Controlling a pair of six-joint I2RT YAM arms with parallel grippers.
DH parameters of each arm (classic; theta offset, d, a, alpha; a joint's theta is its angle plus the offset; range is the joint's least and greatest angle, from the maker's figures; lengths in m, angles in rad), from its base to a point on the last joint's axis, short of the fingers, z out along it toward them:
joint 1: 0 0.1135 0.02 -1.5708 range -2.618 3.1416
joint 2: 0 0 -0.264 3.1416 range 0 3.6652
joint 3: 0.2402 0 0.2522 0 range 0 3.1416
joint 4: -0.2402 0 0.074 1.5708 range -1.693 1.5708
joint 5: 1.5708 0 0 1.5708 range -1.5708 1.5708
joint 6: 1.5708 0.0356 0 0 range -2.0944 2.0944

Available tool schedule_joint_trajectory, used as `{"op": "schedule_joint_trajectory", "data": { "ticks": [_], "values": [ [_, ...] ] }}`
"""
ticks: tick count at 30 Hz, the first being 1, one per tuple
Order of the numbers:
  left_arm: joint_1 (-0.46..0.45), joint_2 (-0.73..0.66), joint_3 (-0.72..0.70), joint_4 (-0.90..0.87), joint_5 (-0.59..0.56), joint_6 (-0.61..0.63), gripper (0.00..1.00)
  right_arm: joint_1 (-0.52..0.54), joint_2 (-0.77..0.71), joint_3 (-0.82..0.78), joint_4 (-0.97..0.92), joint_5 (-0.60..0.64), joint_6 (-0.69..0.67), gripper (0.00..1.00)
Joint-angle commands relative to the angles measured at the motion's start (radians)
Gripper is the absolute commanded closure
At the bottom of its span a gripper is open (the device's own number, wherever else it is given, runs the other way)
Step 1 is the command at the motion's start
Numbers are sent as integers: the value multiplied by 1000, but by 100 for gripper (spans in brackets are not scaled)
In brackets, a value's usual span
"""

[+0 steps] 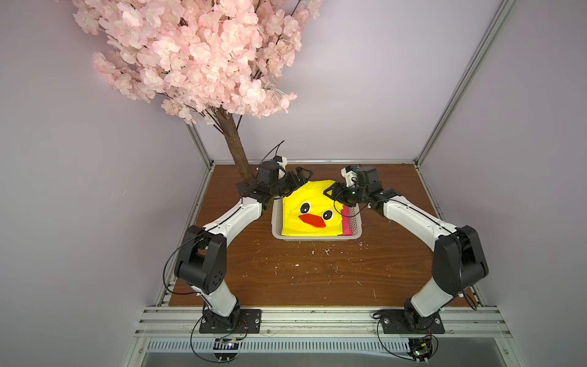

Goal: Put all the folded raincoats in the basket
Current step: Place the raincoat in the basket.

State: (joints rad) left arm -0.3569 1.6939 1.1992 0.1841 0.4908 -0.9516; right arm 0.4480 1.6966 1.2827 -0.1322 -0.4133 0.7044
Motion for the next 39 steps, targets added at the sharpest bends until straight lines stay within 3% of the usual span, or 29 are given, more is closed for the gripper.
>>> {"op": "schedule_joint_trajectory", "data": {
  "ticks": [1, 6, 12, 19, 27, 32, 35, 39],
  "values": [
    [13, 46, -31, 70, 25, -5, 0, 3, 80, 52, -13, -15, -22, 38],
    [13, 89, -108, 151, 22, -34, 0, -8, 173, 14, 12, 21, -5, 39],
    [12, 95, -193, 190, 4, -41, 0, -31, 149, -108, 86, 28, 41, 39],
    [14, 116, -197, 206, 0, -52, 0, -37, 136, -59, 53, 8, 26, 39],
    [13, 0, -73, 83, -12, 26, 0, -39, 49, 91, -32, -43, -12, 39],
    [-8, -73, -26, -23, 3, 61, 0, -30, -25, 77, -56, -76, -27, 39],
    [-35, -119, -60, -73, 4, 77, 0, -10, -77, 9, -49, -84, -26, 39],
    [-60, -207, -206, -30, -5, 48, 0, 27, -153, -126, -17, -73, -14, 39]
  ]
}}
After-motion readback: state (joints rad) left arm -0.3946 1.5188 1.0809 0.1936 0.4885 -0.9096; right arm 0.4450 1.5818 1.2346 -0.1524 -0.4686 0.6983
